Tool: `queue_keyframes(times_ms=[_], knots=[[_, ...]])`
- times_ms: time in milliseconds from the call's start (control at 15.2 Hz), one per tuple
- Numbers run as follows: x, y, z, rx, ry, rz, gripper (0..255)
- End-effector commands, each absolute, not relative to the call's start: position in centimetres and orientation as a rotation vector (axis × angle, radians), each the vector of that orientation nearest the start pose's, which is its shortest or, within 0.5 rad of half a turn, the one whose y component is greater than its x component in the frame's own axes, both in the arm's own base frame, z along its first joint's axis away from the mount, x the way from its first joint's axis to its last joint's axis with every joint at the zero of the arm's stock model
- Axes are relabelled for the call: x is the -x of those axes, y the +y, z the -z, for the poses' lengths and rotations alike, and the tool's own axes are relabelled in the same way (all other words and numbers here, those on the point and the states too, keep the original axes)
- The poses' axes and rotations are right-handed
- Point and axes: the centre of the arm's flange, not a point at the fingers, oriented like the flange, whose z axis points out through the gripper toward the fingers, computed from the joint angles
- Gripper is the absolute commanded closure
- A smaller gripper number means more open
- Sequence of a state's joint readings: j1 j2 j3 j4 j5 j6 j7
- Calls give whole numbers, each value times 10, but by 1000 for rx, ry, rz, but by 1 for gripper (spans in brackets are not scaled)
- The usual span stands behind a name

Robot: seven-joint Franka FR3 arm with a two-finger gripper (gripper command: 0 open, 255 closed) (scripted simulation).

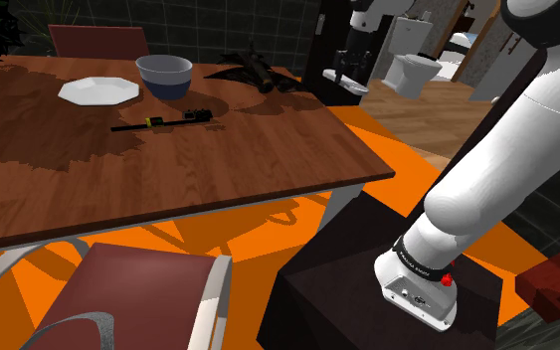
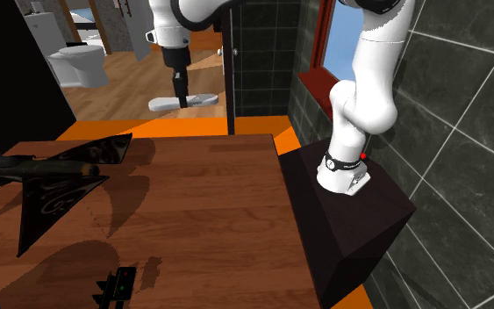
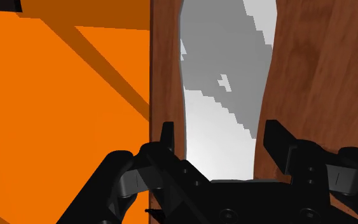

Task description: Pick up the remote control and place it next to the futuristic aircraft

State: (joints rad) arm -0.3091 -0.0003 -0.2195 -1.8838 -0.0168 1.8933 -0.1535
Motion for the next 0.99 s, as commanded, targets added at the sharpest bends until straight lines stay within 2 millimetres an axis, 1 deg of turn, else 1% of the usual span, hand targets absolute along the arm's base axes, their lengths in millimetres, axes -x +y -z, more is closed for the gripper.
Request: queue_keyframes(times_ms=[0, 924], knots=[[-485, -284, -493, 3106, 581, 8, 255], [-485, -284, -419, 3106, 581, 8, 255]])
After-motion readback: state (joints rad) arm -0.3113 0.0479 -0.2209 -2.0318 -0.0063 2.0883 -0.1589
